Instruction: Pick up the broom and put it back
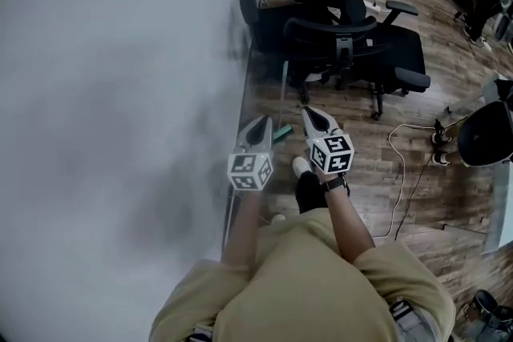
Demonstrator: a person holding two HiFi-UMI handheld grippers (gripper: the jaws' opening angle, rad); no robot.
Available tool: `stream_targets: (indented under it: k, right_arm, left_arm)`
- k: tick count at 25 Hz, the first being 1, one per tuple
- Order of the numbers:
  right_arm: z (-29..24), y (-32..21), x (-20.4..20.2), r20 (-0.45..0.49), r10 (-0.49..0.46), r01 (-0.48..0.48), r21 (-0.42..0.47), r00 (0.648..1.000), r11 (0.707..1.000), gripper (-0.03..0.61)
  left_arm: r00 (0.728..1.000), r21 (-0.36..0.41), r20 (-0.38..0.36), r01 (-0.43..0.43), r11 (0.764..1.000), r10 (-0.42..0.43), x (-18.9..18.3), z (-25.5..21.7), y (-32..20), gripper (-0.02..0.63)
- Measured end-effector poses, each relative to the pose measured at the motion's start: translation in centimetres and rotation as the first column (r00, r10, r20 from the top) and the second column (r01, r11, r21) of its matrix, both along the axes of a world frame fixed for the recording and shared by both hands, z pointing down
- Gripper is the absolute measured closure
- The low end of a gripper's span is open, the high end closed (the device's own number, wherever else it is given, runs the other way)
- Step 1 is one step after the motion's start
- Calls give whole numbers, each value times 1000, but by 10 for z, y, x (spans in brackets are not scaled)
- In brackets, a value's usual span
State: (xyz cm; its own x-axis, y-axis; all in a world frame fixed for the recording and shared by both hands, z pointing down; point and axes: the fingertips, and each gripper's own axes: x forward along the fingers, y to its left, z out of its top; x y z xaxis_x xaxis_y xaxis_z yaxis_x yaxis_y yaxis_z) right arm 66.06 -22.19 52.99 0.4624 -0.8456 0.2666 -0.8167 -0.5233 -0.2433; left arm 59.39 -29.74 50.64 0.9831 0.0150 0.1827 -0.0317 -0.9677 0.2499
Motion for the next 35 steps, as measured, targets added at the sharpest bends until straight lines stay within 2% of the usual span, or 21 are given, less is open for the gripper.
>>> stream_targets:
  k: [6,12,21,35]
  right_arm:
    - [-96,19,-25,-150,85,-70,97,985,993,574]
    - [-154,41,-47,-255,144,-106,156,956,982,574]
    - [-170,48,-75,-298,156,-112,158,942,981,574]
    - [-173,57,-81,-318,167,-123,153,933,981,574]
  left_arm:
    - [990,82,-134,-41,996,52,-16,-82,4,611]
    - [974,100,-215,-53,994,74,-33,-121,18,611]
    - [968,141,-230,-64,988,96,-52,-138,28,611]
    - [966,161,-240,-61,985,99,-59,-142,34,611]
